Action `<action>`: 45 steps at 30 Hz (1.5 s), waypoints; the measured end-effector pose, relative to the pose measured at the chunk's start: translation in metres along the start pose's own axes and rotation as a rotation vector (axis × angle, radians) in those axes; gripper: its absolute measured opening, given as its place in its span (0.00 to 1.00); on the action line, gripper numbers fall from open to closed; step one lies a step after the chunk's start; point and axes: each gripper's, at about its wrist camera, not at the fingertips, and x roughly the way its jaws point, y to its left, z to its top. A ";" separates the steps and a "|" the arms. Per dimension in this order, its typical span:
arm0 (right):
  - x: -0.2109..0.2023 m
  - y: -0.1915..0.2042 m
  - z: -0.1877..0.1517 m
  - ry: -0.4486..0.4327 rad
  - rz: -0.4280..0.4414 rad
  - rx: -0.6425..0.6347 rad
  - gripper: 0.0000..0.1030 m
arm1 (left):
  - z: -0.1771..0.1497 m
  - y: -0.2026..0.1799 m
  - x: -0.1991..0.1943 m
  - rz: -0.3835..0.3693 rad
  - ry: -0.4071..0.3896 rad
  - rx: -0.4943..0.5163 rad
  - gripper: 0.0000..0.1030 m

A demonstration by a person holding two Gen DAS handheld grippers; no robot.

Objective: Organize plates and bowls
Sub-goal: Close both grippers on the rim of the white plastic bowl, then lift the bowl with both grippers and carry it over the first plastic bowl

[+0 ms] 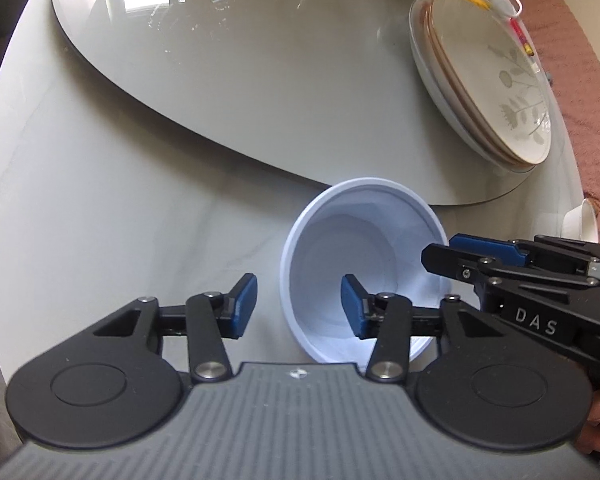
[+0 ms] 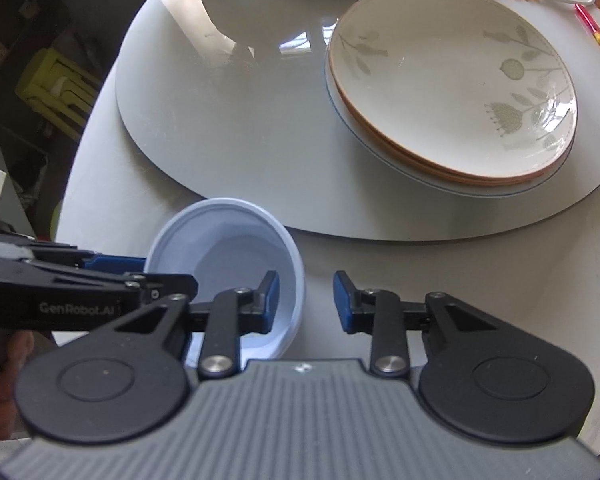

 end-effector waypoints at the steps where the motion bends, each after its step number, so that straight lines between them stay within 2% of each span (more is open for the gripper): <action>1: 0.002 -0.001 0.000 0.000 -0.001 0.004 0.30 | 0.001 -0.001 0.002 0.006 -0.001 0.005 0.45; 5: 0.009 -0.002 -0.002 0.008 0.014 0.015 0.29 | 0.002 -0.005 0.005 0.006 -0.013 0.020 0.37; 7: 0.012 -0.005 -0.005 0.018 0.005 0.021 0.22 | 0.003 -0.006 0.006 0.008 -0.015 0.019 0.30; 10: 0.014 -0.007 -0.001 0.032 0.014 0.039 0.17 | 0.004 -0.007 0.008 0.017 -0.025 0.007 0.19; 13: 0.015 -0.005 0.001 0.033 0.004 0.005 0.14 | 0.004 -0.004 0.005 0.017 -0.035 0.000 0.12; 17: 0.014 -0.008 0.004 0.037 0.031 0.018 0.12 | 0.003 -0.008 0.001 0.031 -0.040 0.029 0.11; 23: 0.003 -0.013 0.006 0.024 0.047 0.037 0.12 | 0.004 -0.016 -0.015 0.010 -0.054 0.033 0.10; 36: -0.067 -0.023 0.000 -0.084 0.073 0.003 0.12 | -0.001 -0.056 -0.087 -0.039 -0.151 0.074 0.10; 41: -0.088 -0.034 -0.002 -0.107 0.085 -0.008 0.12 | -0.010 -0.077 -0.097 -0.061 -0.165 0.067 0.10; 45: -0.105 -0.038 -0.007 -0.140 0.057 -0.050 0.12 | -0.023 -0.090 -0.106 -0.086 -0.185 0.066 0.10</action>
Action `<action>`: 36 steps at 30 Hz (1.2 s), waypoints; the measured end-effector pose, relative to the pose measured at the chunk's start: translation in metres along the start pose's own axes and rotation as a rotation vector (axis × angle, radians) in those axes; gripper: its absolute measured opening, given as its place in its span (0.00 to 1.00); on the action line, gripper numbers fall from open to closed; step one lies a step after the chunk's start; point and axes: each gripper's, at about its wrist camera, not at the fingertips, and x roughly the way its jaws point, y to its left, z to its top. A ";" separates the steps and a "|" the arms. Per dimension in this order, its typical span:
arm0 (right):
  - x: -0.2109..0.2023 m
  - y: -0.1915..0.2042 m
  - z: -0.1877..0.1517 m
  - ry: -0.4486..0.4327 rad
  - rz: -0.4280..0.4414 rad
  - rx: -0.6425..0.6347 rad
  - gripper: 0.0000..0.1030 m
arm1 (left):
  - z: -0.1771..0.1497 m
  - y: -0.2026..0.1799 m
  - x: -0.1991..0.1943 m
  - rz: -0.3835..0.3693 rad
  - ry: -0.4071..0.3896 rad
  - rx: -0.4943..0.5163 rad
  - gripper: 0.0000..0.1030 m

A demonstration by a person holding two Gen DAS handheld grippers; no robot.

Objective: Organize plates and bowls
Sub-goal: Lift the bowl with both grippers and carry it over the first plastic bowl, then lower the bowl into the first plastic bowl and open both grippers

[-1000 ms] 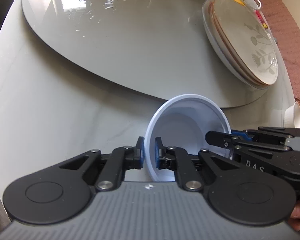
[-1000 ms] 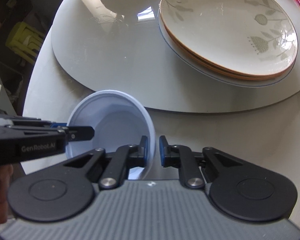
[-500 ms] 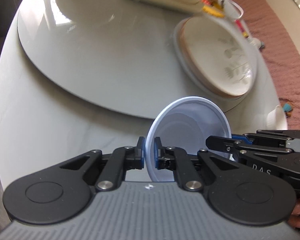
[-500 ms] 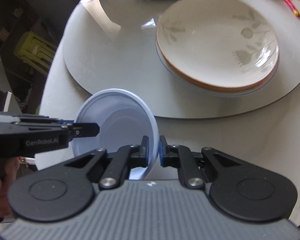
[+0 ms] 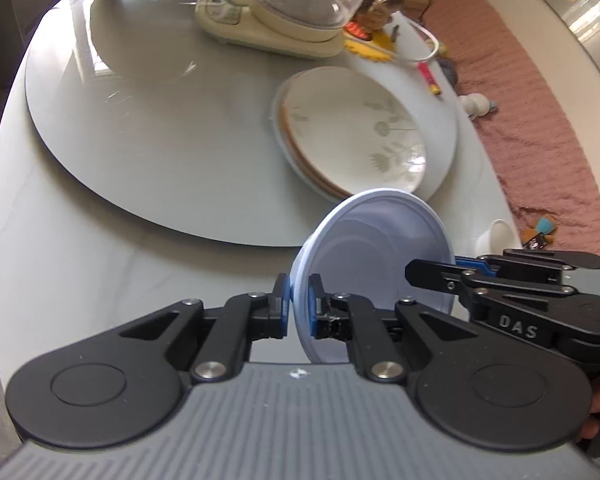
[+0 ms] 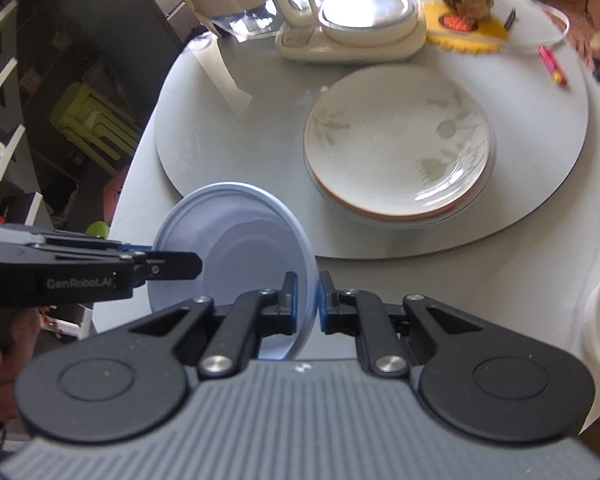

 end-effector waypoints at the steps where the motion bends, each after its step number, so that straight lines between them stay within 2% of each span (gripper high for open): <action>1: -0.003 -0.003 -0.002 -0.002 -0.006 0.001 0.12 | -0.003 -0.003 -0.001 -0.006 0.000 -0.001 0.10; 12: -0.035 -0.032 -0.018 -0.054 -0.021 0.030 0.13 | -0.012 -0.048 0.007 -0.027 0.000 0.051 0.10; 17: -0.040 -0.048 -0.029 -0.055 -0.049 0.035 0.13 | -0.009 -0.055 0.030 -0.086 0.055 0.002 0.10; 22: -0.035 -0.066 -0.041 -0.019 -0.059 0.063 0.13 | -0.012 -0.068 0.053 -0.089 0.093 0.033 0.11; 31: -0.004 -0.090 -0.072 0.099 -0.053 0.135 0.13 | -0.037 -0.069 0.103 -0.072 0.200 -0.017 0.11; 36: 0.002 -0.096 -0.081 0.123 -0.048 0.160 0.13 | -0.044 -0.077 0.112 -0.043 0.215 -0.003 0.11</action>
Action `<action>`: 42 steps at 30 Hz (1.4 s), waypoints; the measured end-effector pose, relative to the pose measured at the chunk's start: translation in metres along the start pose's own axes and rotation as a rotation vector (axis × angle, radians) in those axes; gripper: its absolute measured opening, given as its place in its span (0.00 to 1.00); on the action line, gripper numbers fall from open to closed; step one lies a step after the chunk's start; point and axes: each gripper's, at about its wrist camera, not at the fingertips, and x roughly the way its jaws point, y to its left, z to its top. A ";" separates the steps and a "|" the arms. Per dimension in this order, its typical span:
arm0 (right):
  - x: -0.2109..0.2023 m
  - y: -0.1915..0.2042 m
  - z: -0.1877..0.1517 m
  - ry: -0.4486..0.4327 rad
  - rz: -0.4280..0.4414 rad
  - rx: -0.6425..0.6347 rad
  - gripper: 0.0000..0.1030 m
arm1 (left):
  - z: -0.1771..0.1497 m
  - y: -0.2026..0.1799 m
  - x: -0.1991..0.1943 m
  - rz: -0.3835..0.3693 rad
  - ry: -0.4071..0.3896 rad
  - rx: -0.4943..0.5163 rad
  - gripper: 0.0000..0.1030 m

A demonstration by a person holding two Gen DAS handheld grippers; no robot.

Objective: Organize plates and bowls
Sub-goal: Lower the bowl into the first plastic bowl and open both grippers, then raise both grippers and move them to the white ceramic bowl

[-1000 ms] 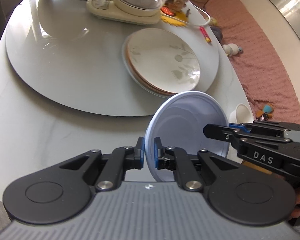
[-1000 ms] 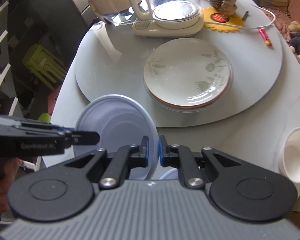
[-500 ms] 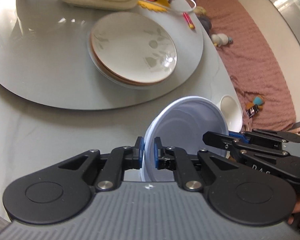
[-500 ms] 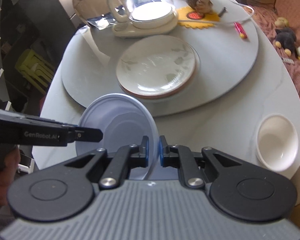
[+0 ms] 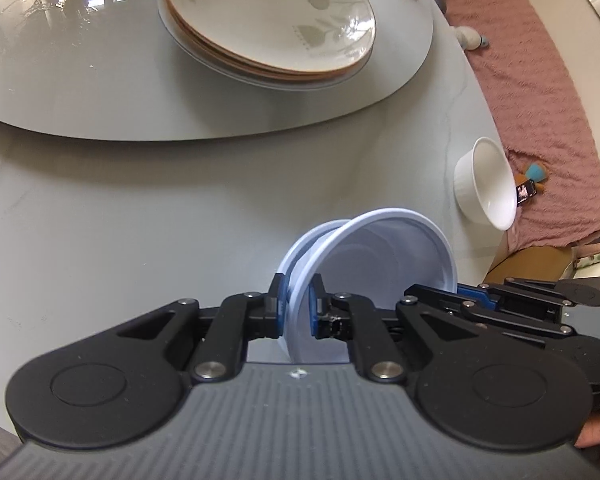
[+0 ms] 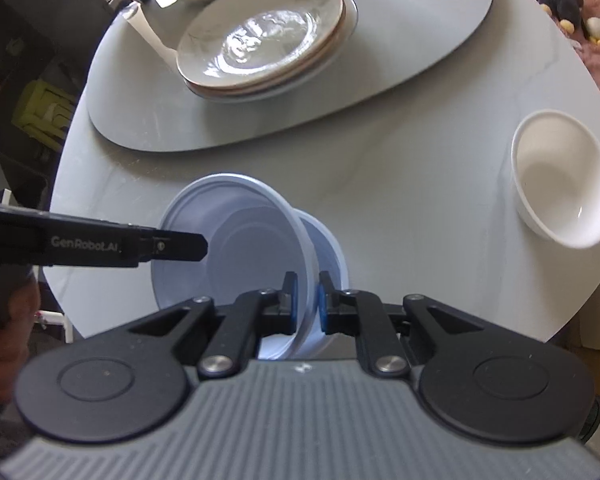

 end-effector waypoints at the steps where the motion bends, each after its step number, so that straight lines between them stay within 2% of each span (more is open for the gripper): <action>1: 0.001 -0.001 0.000 -0.001 -0.003 -0.002 0.13 | 0.001 -0.002 0.001 0.001 0.001 -0.002 0.11; 5: 0.003 -0.003 0.000 0.000 -0.029 -0.004 0.15 | 0.001 -0.008 0.004 -0.003 -0.003 0.005 0.11; 8: 0.002 -0.008 -0.002 0.011 -0.016 0.017 0.15 | 0.002 -0.009 -0.002 0.012 -0.007 0.008 0.13; 9: 0.002 -0.009 -0.002 0.015 -0.013 0.016 0.16 | 0.001 -0.011 -0.006 0.008 -0.014 0.015 0.19; 11: 0.000 -0.011 -0.002 0.008 -0.012 0.023 0.27 | 0.001 -0.013 -0.012 0.016 -0.030 0.019 0.32; 12: -0.003 -0.013 -0.003 -0.003 -0.012 0.031 0.38 | 0.001 -0.014 -0.016 0.029 -0.040 0.026 0.37; 14: -0.009 -0.015 -0.002 -0.028 -0.011 0.034 0.48 | 0.000 -0.016 -0.022 0.039 -0.055 0.028 0.37; 18: -0.028 -0.017 0.000 -0.089 -0.015 0.022 0.48 | -0.003 -0.022 -0.044 0.033 -0.102 0.016 0.37; 26: -0.084 -0.024 0.004 -0.240 0.016 0.004 0.48 | -0.015 -0.053 -0.100 0.024 -0.251 0.020 0.38; 31: -0.113 -0.025 0.005 -0.321 0.015 -0.029 0.48 | -0.023 -0.076 -0.125 0.057 -0.332 0.038 0.39; 35: -0.125 -0.024 0.006 -0.370 0.029 -0.067 0.48 | -0.033 -0.086 -0.134 0.079 -0.369 0.020 0.39; 42: -0.145 -0.028 -0.002 -0.416 0.039 -0.106 0.48 | -0.041 -0.098 -0.133 0.118 -0.385 0.021 0.39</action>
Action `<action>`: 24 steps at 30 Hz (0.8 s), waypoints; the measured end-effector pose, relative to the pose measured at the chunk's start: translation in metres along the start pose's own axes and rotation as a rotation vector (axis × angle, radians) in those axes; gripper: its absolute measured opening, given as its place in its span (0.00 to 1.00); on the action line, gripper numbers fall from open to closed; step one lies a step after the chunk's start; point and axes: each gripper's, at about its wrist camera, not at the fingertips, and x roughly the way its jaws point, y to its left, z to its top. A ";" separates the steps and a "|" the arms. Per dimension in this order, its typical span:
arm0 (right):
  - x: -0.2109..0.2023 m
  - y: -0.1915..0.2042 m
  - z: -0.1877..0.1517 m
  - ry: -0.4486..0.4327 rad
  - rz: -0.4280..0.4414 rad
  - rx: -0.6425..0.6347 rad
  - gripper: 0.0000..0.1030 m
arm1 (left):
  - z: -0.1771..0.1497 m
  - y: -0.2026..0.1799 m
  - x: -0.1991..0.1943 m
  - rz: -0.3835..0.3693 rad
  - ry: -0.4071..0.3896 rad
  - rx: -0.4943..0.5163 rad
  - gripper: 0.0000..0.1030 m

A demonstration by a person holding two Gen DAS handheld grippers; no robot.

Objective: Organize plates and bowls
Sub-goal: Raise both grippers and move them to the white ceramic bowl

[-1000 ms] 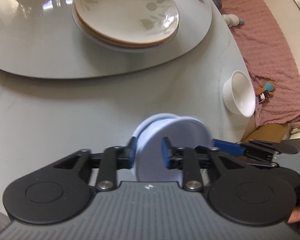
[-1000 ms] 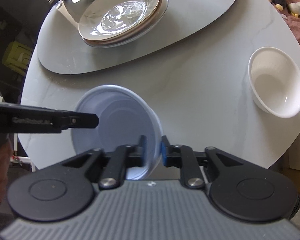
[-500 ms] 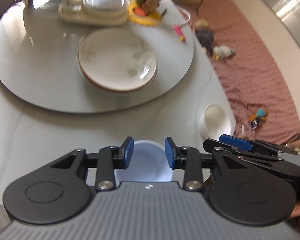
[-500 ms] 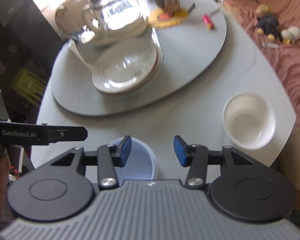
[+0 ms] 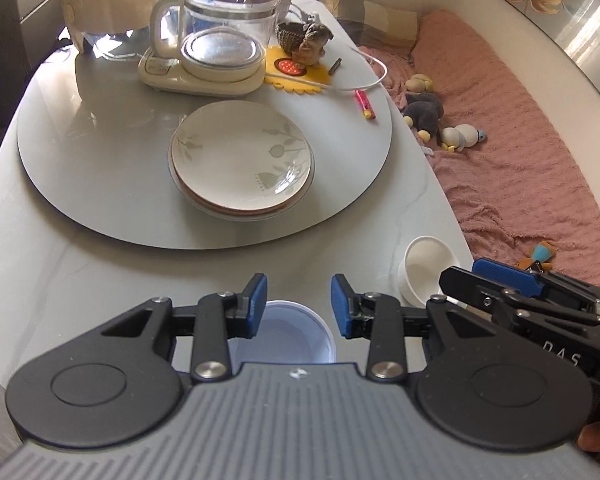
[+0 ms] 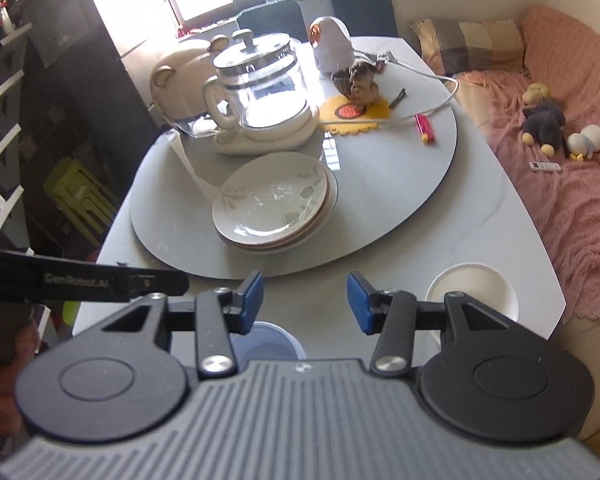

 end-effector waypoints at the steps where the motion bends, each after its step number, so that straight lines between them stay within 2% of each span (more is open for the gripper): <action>1: -0.003 0.001 0.000 -0.006 -0.005 -0.004 0.48 | 0.001 -0.001 -0.001 -0.008 -0.006 0.006 0.39; 7: -0.010 0.003 0.005 -0.033 -0.054 -0.003 0.48 | 0.005 -0.005 -0.011 -0.054 -0.049 0.077 0.39; 15: -0.016 0.004 0.004 -0.079 -0.163 0.105 0.48 | 0.009 -0.007 -0.012 -0.132 -0.049 0.119 0.39; 20: -0.017 -0.012 0.004 -0.086 -0.162 0.112 0.48 | 0.011 -0.020 0.001 -0.136 -0.057 0.099 0.39; 24: -0.013 -0.038 0.016 -0.081 -0.162 0.102 0.48 | 0.014 -0.041 0.012 -0.113 -0.067 0.069 0.39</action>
